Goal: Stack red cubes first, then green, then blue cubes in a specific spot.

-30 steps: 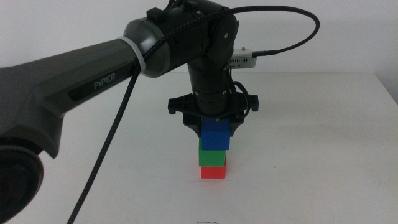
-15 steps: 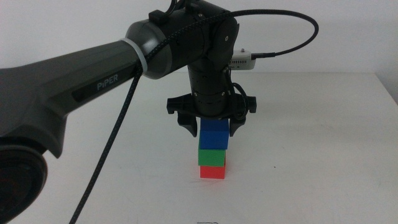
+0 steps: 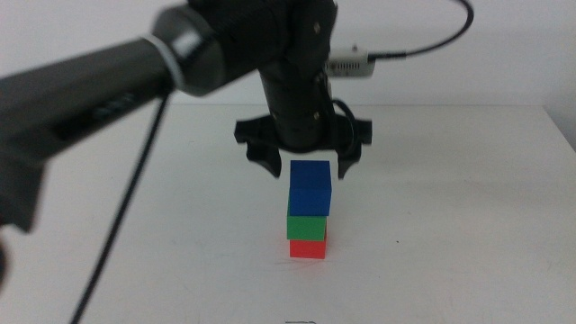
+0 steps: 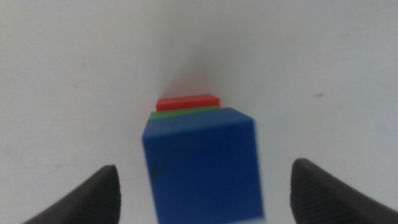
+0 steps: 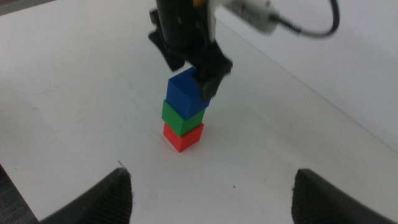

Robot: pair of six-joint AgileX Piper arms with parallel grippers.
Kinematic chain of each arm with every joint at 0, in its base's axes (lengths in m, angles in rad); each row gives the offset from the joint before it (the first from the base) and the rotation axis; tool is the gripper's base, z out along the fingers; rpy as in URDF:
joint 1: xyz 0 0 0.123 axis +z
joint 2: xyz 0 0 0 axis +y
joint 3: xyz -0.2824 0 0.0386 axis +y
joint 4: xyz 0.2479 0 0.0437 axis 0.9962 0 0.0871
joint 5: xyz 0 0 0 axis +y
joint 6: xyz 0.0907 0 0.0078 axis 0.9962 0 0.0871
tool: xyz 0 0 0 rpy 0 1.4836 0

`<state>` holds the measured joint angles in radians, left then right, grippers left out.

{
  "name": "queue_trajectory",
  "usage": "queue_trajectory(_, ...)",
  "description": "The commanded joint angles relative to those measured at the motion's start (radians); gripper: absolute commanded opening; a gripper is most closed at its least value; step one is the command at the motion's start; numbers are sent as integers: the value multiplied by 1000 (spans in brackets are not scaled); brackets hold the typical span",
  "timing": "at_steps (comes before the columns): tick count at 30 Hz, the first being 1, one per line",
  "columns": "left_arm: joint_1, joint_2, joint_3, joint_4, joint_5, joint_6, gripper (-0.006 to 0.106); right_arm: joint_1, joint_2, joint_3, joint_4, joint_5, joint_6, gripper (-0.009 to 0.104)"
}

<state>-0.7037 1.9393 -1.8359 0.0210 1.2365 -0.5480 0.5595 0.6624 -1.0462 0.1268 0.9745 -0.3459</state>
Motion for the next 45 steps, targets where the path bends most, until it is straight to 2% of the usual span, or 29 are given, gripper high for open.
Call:
queue_trajectory(1,-2,-120,-27,5,36,20,94,1,2,-23,-3,-73,-5,66)
queue_trajectory(8,-2,-313,-26,34,83,30,94,1,2,-23,-3,-73,-5,66)
queue_trajectory(15,-2,-483,-23,213,83,108,94,1,2,-23,-3,-73,-5,66)
queue_trajectory(19,33,-573,-15,255,83,206,94,1,2,-23,-3,-73,-5,66)
queue_trajectory(21,115,-634,10,198,67,274,94,1,2,-23,-3,-73,-5,66)
queue_trajectory(26,401,-783,142,-21,-68,556,94,1,6,-23,-5,-73,-5,66)
queue_trajectory(28,483,-839,202,-73,-136,644,94,1,9,-23,-7,-73,-5,66)
queue_trajectory(32,564,-911,273,-103,-227,673,94,1,10,-23,-8,-73,-5,66)
queue_trajectory(45,567,-927,294,-103,-330,639,94,1,12,-23,-9,-73,-5,66)
